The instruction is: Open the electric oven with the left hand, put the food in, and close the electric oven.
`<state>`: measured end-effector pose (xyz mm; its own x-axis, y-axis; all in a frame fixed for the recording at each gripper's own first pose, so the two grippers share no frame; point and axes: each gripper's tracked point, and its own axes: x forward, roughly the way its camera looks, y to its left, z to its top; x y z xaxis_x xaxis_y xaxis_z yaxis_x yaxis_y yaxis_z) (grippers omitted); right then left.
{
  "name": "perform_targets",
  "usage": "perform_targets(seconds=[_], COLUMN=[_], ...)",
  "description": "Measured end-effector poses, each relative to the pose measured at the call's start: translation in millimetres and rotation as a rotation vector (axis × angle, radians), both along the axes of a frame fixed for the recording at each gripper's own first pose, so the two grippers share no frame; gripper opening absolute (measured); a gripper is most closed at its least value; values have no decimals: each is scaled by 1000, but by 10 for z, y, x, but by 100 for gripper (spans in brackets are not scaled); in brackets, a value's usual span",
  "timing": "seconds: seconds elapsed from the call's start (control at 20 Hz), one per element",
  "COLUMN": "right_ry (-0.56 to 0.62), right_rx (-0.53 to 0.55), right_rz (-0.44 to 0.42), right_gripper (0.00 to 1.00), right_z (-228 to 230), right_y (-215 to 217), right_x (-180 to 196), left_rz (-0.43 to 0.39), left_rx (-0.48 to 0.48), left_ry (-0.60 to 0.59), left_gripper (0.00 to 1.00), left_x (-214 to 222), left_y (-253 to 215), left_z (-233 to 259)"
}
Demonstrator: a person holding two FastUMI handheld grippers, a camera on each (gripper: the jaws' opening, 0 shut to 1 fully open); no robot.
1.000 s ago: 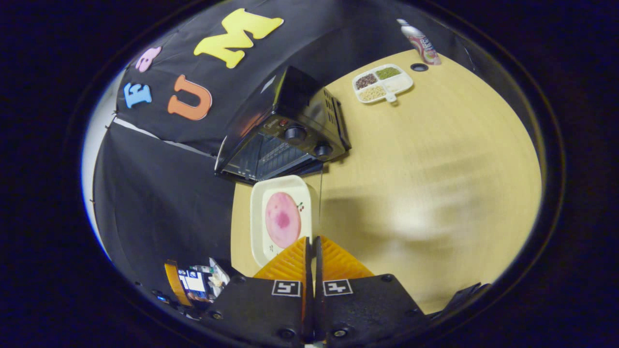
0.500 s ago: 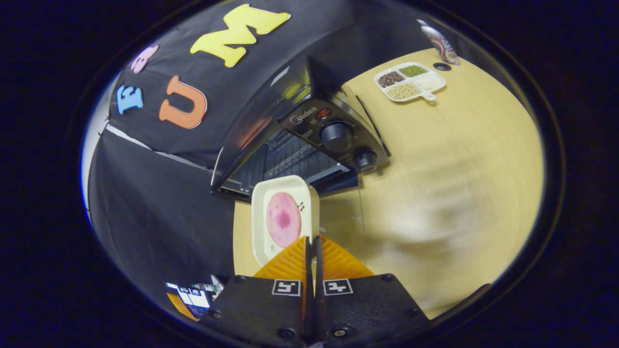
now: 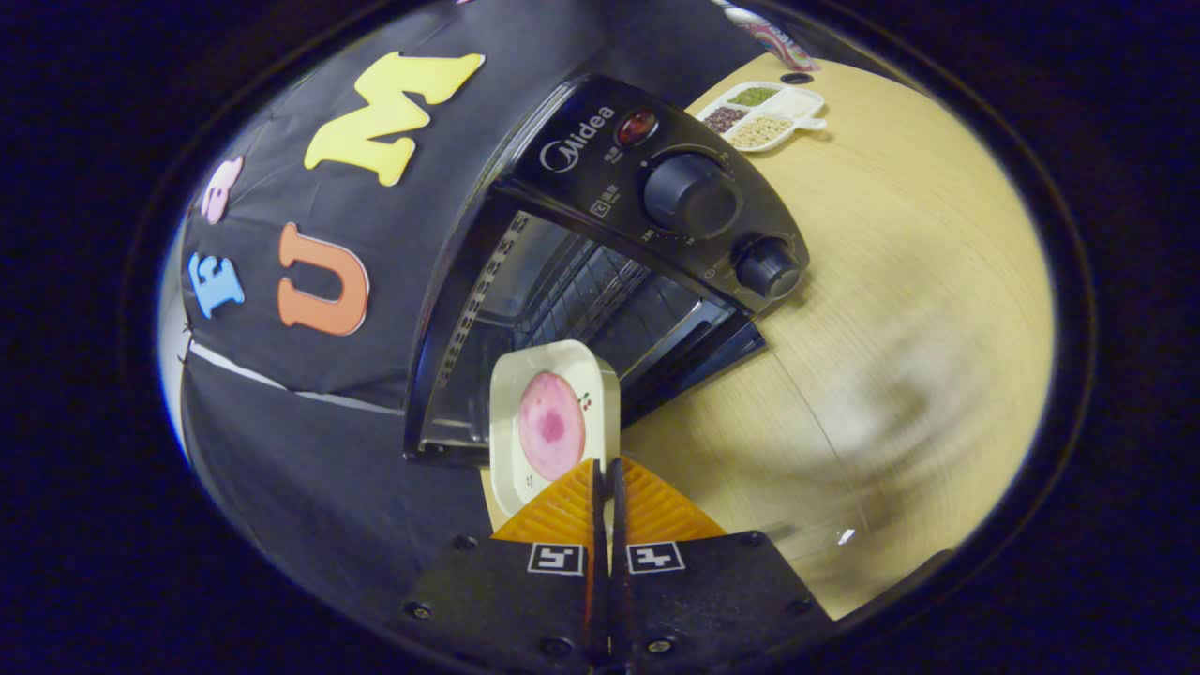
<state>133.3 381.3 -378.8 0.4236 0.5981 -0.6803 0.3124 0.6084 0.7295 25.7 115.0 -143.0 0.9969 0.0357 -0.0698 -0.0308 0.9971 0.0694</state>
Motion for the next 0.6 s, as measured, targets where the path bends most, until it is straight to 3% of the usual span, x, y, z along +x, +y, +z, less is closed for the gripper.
perform_targets(seconds=[0.2,0.25,0.6], right_ry=[-31,-33,-146], right_rx=[-9,-27,-27], right_rz=[-178,-198,-339], right_gripper=[0,4,1], right_z=[-119,-163,-317], right_y=[62,85,164], right_x=[263,296,704], left_rz=[12,8,11], left_rx=[8,9,7], left_ry=[1,5,25], left_gripper=[96,96,96], left_x=[29,24,127], left_y=[74,71,99], left_z=[-23,-20,-94])
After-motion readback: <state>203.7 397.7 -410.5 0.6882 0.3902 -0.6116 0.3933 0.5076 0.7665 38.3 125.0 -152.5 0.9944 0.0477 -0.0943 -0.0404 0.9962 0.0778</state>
